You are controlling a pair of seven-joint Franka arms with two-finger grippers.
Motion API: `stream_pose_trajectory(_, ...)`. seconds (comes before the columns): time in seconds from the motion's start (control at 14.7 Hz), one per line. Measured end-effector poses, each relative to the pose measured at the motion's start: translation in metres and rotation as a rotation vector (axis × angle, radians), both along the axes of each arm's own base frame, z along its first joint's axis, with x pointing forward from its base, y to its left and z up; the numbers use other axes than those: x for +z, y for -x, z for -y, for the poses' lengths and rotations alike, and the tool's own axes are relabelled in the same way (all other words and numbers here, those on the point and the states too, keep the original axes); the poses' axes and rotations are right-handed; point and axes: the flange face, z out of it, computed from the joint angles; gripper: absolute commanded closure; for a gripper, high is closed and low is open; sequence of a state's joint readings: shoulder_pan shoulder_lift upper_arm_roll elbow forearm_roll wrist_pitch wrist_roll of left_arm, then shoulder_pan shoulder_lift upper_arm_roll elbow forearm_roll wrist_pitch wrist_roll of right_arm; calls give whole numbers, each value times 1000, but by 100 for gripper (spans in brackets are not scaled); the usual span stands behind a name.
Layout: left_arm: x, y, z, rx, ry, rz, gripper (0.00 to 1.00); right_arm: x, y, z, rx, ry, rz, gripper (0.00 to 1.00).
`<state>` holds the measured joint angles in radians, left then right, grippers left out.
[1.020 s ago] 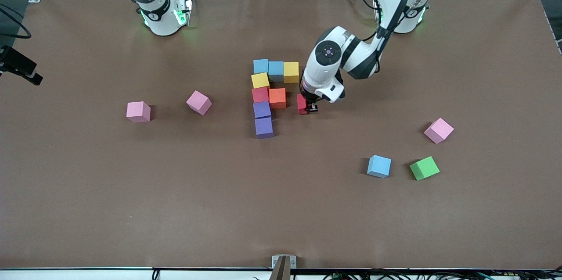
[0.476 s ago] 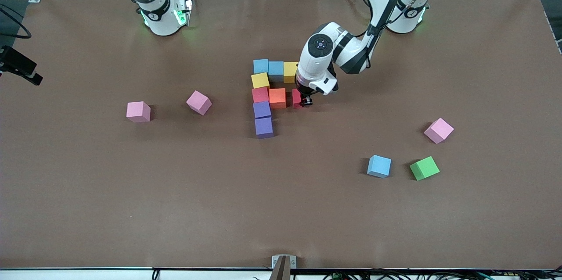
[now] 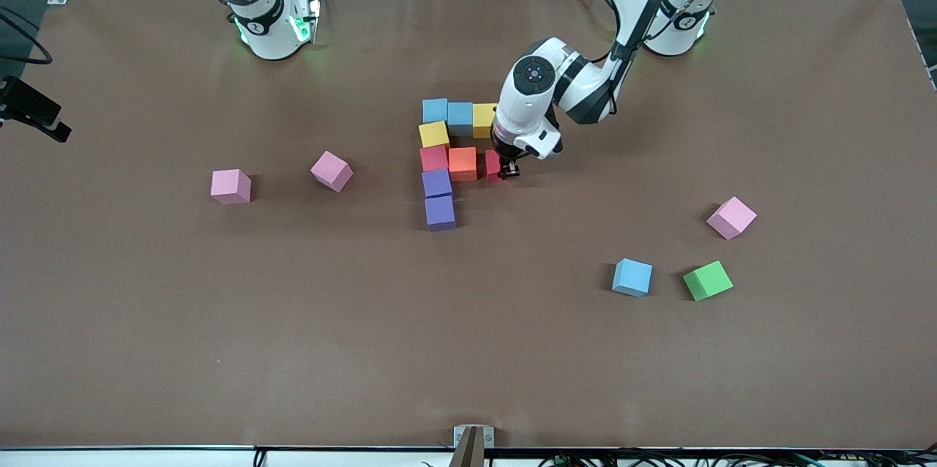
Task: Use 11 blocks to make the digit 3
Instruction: 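Lower the red cube beside the orange cube and open the left gripper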
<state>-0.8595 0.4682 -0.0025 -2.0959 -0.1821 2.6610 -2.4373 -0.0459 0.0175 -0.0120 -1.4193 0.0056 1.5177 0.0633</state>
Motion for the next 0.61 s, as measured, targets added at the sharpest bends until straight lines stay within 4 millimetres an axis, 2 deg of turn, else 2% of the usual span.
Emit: stream_pose_trajectory(0.61, -1, 2, 11, -15, 8, 11, 92, 1, -1, 0, 0, 0, 8, 0)
